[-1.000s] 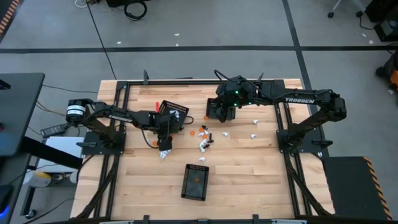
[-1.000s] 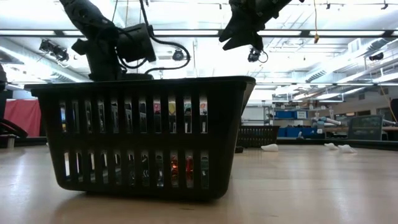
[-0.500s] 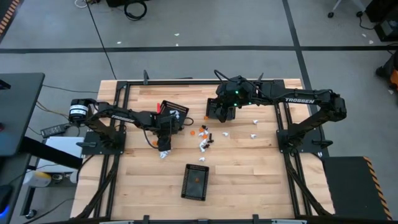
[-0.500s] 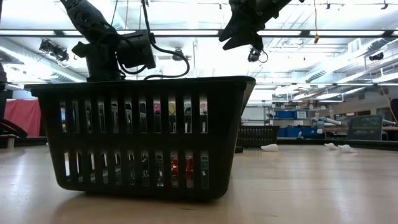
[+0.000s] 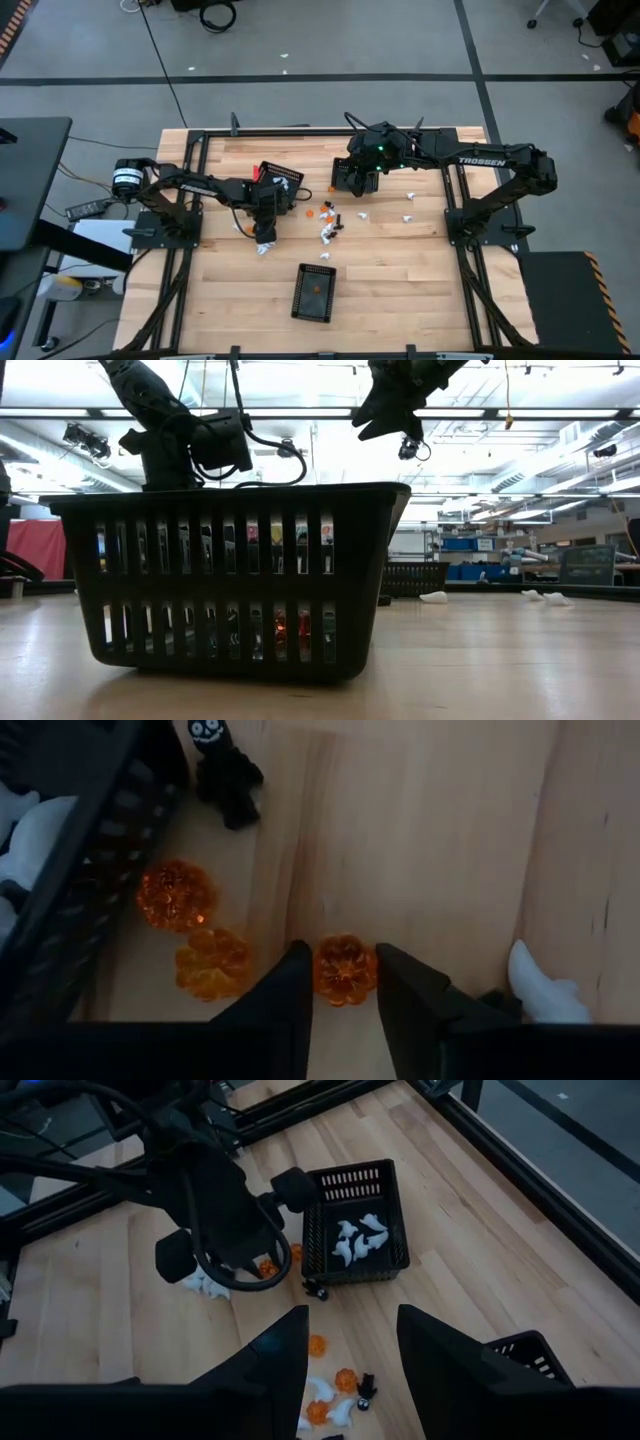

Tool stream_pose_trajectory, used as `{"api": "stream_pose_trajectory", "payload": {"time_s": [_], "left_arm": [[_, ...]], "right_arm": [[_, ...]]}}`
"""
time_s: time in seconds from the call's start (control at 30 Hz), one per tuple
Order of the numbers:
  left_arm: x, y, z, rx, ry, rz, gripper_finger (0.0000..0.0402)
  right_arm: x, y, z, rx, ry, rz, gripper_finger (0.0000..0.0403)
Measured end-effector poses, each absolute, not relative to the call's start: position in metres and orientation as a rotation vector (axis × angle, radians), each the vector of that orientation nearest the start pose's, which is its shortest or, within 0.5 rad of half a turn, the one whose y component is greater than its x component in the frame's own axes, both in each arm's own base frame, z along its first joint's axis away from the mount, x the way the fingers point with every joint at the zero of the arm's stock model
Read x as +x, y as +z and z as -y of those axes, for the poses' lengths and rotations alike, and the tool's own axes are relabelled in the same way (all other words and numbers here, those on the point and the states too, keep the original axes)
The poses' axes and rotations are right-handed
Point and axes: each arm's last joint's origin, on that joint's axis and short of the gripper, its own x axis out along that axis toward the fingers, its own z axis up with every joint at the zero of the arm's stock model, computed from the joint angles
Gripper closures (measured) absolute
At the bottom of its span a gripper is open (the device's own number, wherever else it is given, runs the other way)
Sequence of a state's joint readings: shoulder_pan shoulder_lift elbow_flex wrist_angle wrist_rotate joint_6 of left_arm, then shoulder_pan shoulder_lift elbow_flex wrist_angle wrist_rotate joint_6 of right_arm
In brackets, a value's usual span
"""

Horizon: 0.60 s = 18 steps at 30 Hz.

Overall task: Sort Halloween decoration
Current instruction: Put the orange pumpkin toy into the bottom black basket

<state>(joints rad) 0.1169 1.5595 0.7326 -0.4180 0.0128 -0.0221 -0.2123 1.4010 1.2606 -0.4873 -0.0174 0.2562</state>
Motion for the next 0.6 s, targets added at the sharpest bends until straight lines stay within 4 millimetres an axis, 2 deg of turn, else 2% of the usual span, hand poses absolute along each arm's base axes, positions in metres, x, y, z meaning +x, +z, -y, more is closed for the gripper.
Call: {"api": "stream_pose_trajectory", "payload": {"time_s": [0.23, 0.43, 0.6], "left_arm": [[0.257, 0.142, -0.03, -0.118, 0.109, -1.272, 0.0306], [0.266, 0.153, -0.031, -0.112, 0.107, -1.245, 0.0312], [0.27, 0.158, -0.031, -0.102, 0.101, -1.233, 0.0328]], "right_arm": [[0.298, 0.332, 0.064, 0.317, -0.267, -0.598, 0.0243], [0.298, 0.332, 0.064, 0.312, -0.266, -0.599, 0.0243], [0.298, 0.332, 0.064, 0.306, -0.266, -0.599, 0.0243]]}}
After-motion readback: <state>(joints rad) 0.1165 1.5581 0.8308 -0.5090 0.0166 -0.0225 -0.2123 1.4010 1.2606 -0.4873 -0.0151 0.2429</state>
